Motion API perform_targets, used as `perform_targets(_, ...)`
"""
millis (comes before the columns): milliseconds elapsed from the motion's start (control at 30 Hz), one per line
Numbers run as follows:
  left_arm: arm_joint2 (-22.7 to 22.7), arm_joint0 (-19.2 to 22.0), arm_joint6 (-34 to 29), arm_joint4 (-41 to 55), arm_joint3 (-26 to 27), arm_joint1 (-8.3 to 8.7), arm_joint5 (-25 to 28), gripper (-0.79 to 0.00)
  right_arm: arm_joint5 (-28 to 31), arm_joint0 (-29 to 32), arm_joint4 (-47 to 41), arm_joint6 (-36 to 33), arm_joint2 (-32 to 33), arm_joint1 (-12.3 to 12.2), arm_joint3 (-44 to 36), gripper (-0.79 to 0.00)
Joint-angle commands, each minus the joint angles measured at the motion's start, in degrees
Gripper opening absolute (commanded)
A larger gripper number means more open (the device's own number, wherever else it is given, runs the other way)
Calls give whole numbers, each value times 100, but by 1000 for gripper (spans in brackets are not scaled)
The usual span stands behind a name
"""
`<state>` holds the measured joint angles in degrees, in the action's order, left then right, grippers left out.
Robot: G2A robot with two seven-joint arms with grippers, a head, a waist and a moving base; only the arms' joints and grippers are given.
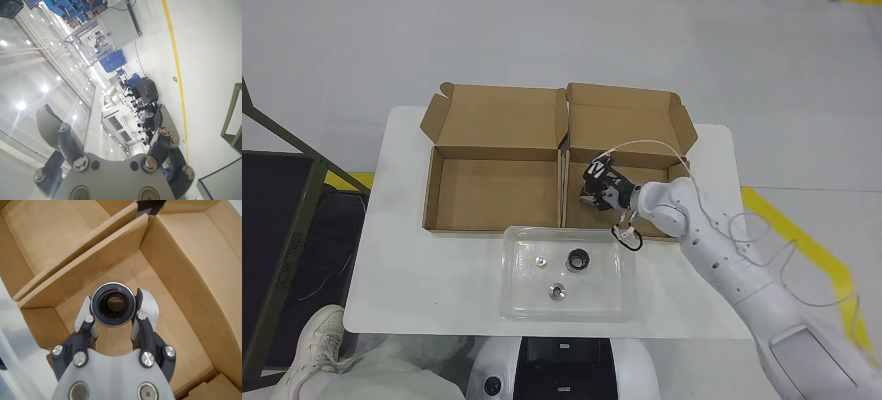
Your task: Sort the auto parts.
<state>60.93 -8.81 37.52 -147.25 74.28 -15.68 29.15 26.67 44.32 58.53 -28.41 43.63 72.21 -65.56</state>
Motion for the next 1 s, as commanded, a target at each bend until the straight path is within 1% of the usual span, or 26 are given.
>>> perform_targets(0, 0, 0, 0, 0, 0, 0, 0, 0, 12, -14, -2, 1, 0, 14, 27, -271)
perform_targets(133, 0, 0, 0, 0, 0, 0, 0, 0, 27, -22, 25, 7, 37, 23, -3, -166)
perform_targets(167, 0, 0, 0, 0, 0, 0, 0, 0, 20, -15, 49, 19, 56, 20, -35, -151)
perform_targets(333, 0, 0, 0, 0, 0, 0, 0, 0, -10, 114, 216, 72, 244, -45, -397, -145)
perform_targets(467, 0, 0, 0, 0, 0, 0, 0, 0, 19, 330, 360, 91, 497, -144, -895, -139)
perform_targets(533, 0, 0, 0, 0, 0, 0, 0, 0, 54, 473, 452, 92, 631, -200, -1205, -148)
perform_targets(767, 0, 0, 0, 0, 0, 0, 0, 0, 271, 1064, 709, 58, 1039, -377, -2325, -129)
perform_targets(900, 0, 0, 0, 0, 0, 0, 0, 0, 426, 1371, 831, 32, 1155, -444, -2789, -123)
perform_targets(967, 0, 0, 0, 0, 0, 0, 0, 0, 544, 1490, 948, 36, 1177, -473, -3011, -108)
